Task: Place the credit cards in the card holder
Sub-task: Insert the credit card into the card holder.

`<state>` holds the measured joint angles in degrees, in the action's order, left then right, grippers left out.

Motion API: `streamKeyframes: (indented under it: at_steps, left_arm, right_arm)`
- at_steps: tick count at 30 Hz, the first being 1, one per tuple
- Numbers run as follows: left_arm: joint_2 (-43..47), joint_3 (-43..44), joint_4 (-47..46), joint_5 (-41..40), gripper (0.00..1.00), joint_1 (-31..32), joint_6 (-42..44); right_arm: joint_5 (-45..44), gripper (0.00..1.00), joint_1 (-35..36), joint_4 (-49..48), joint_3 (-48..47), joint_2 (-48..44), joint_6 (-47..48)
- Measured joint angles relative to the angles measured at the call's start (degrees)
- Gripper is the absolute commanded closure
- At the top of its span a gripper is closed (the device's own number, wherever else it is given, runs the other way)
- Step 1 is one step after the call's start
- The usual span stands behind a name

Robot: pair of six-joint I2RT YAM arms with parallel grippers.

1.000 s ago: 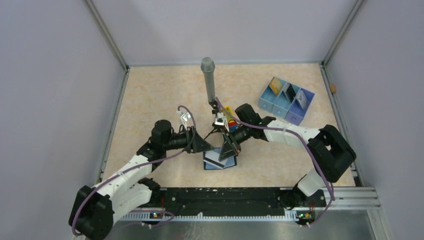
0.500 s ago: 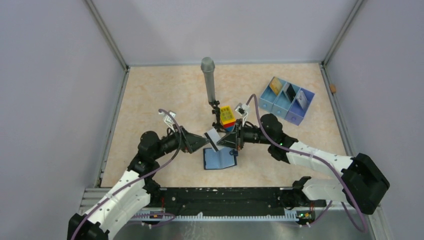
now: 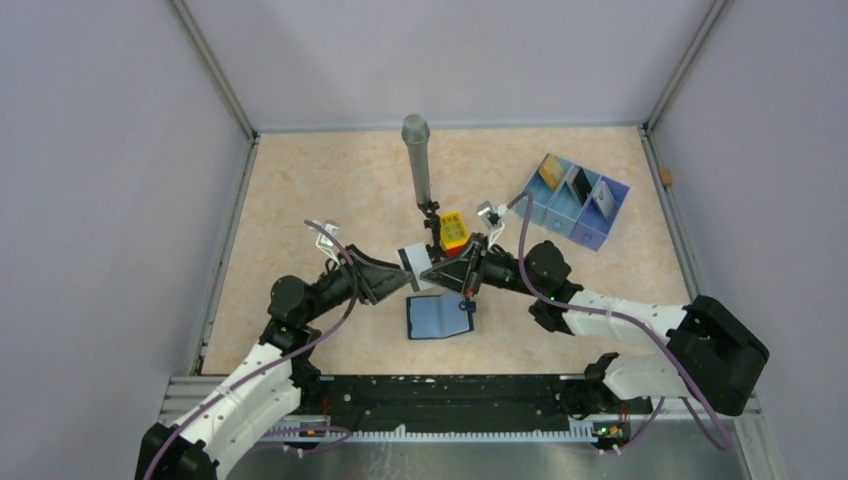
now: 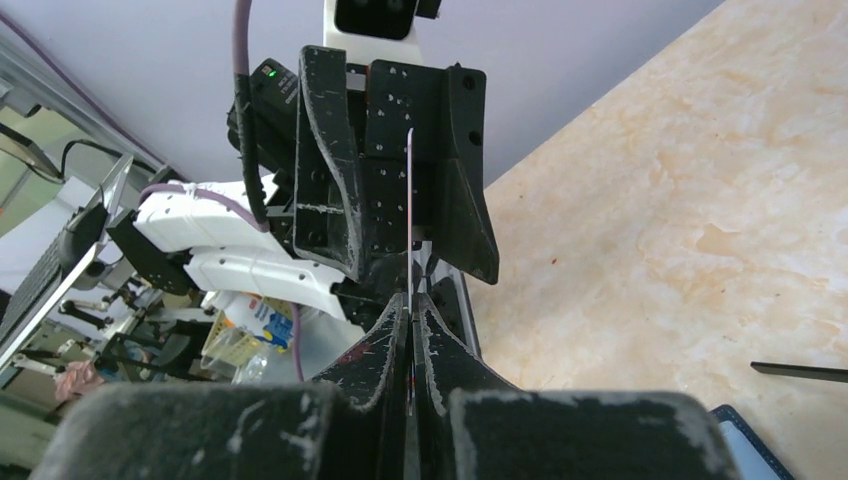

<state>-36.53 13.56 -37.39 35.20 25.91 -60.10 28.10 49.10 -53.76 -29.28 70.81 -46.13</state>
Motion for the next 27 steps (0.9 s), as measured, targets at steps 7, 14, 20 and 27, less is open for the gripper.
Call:
streamKeyframes:
  at_steps: [7,14,20,27]
  left_arm:
    - [-1.36,0.0,-3.52,1.22,0.61,0.0,-1.53]
    - [-3.19,0.0,-6.93,1.46,0.68,0.0,-3.1]
    - [-4.5,0.0,-8.87,2.14,0.85,0.0,-4.26]
    - [-5.01,-0.04,-9.2,2.69,1.0,-0.07,-4.55]
  right_arm:
    - [0.28,1.0,0.79,-1.16,0.0,1.75,-0.66]
    - [0.68,1.0,1.11,-1.22,-0.02,2.36,-0.66]
    - [0.68,1.0,1.16,-1.22,-0.02,2.71,-0.66]
    - [0.35,0.75,1.29,-1.22,-0.04,2.67,-0.9]
